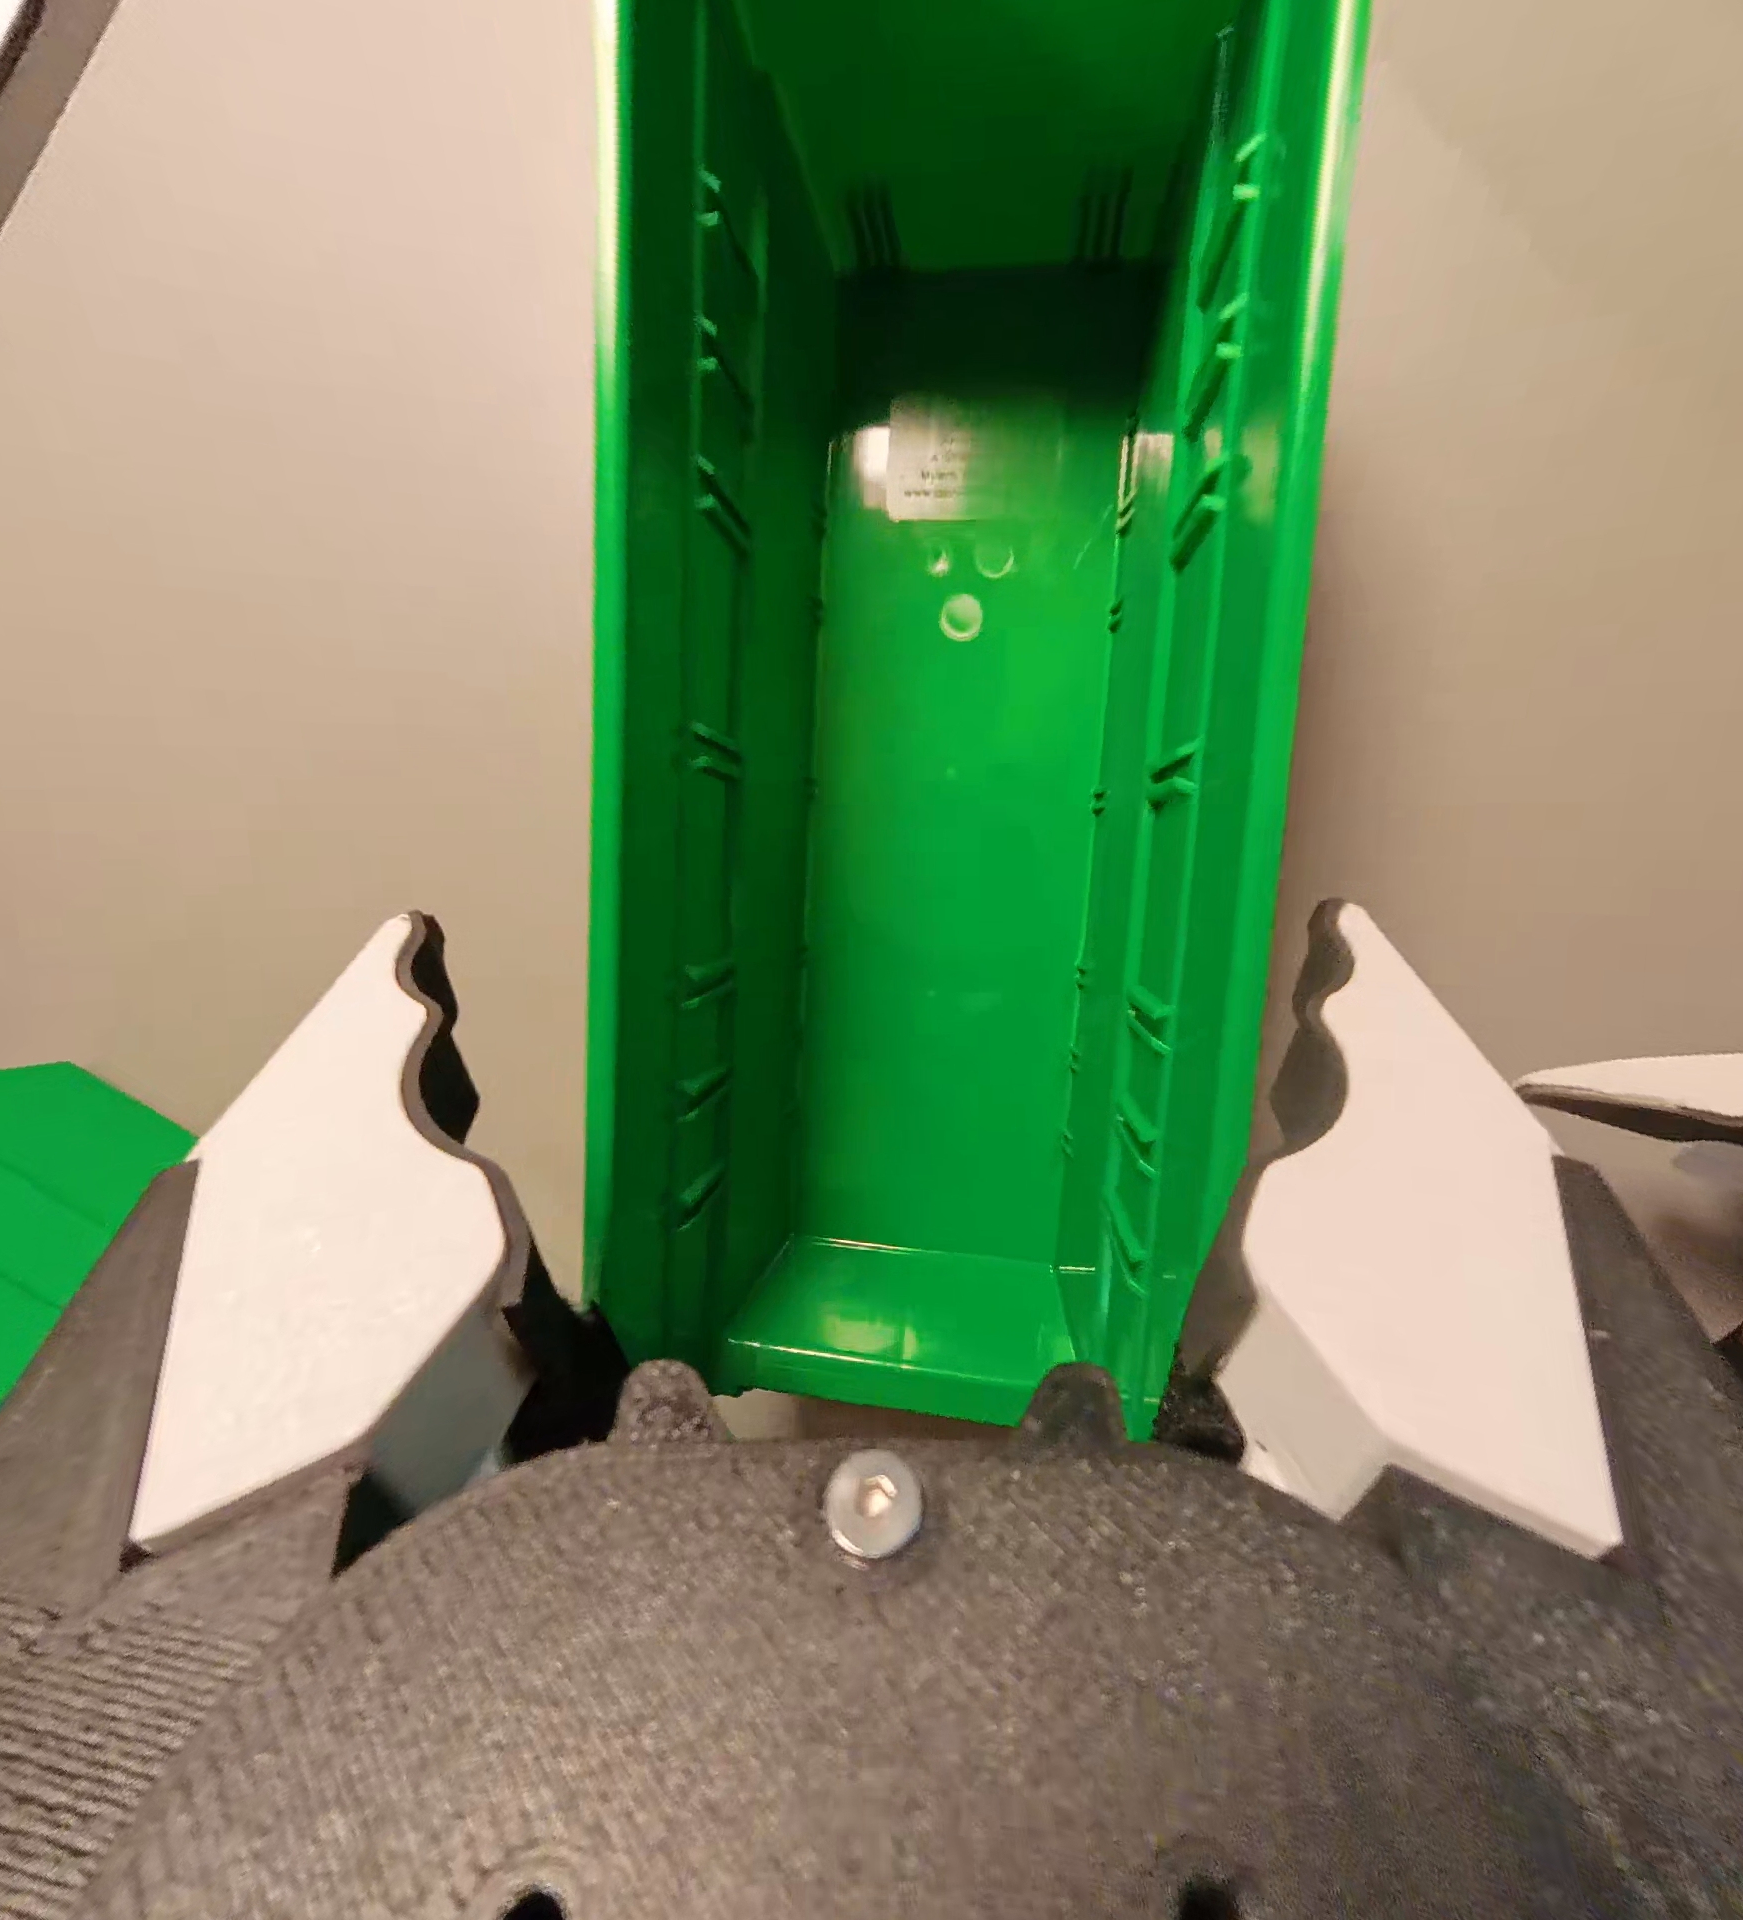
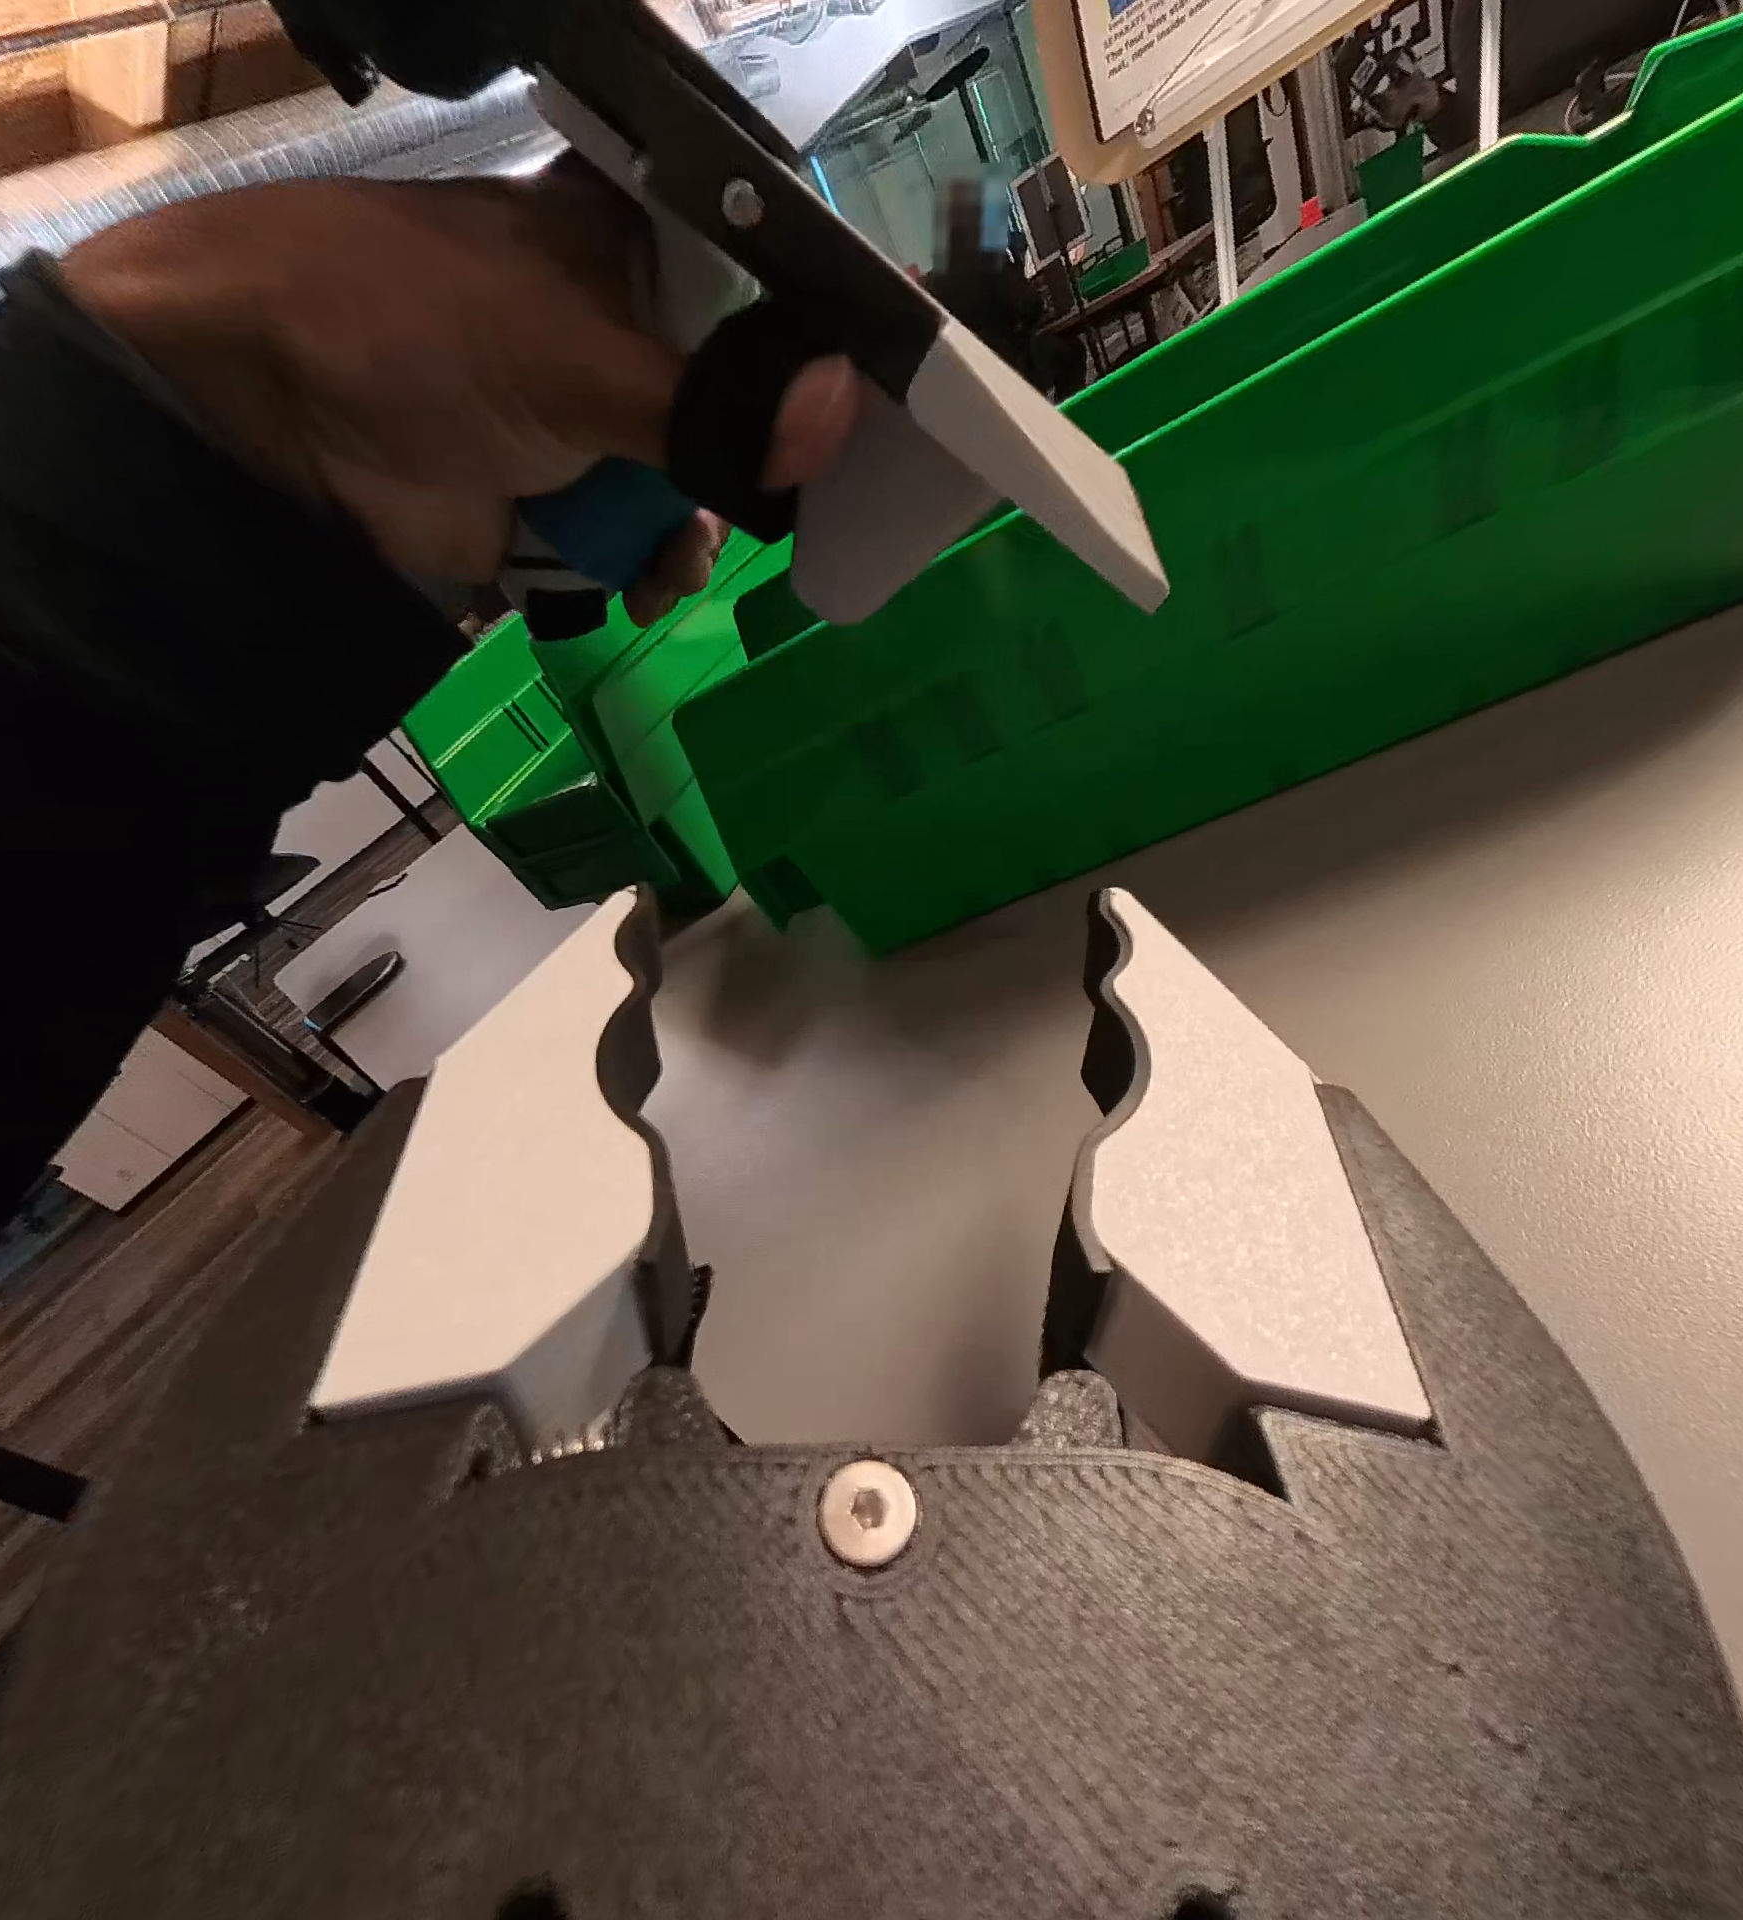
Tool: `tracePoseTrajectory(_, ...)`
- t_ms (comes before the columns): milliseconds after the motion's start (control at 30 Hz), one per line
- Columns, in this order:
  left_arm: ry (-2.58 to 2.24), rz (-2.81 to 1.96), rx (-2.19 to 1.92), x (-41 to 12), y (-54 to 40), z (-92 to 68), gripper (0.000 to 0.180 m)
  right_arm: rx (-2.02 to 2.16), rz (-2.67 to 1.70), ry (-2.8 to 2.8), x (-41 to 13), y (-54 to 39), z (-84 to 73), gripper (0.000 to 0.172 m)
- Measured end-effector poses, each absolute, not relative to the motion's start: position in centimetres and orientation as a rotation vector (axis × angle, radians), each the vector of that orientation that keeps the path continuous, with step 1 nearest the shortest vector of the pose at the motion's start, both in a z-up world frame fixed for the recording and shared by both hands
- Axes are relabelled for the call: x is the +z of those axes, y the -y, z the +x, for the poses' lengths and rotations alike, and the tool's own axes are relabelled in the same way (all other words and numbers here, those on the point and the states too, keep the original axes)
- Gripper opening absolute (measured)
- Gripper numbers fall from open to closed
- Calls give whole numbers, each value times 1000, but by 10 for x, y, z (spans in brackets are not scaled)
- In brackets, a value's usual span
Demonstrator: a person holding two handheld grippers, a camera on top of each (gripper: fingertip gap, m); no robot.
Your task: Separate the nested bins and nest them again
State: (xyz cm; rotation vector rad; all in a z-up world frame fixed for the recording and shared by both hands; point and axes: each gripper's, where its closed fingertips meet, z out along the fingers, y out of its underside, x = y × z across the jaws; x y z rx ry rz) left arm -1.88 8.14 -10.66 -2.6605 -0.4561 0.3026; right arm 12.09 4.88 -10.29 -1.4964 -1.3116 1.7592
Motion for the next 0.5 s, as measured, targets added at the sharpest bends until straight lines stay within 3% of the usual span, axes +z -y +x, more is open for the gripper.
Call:
tracePoseTrajectory(233,548,-2642,92,-125,-84,-14,154,1798,-1500,1300,-102,-50,122,82)
tracePoseTrajectory(367,550,-2652,95,-120,-81,-12,135,1808,-1504,1297,-101,-50,121,82)
tracePoseTrajectory(467,520,-2629,161,-101,-81,-13,107,1811,-1506,1294,-101,-50,121,82)
tracePoseTrajectory(500,500,-2650,188,-101,-77,-12,108,1813,-1506,1291,-101,-50,121,81)
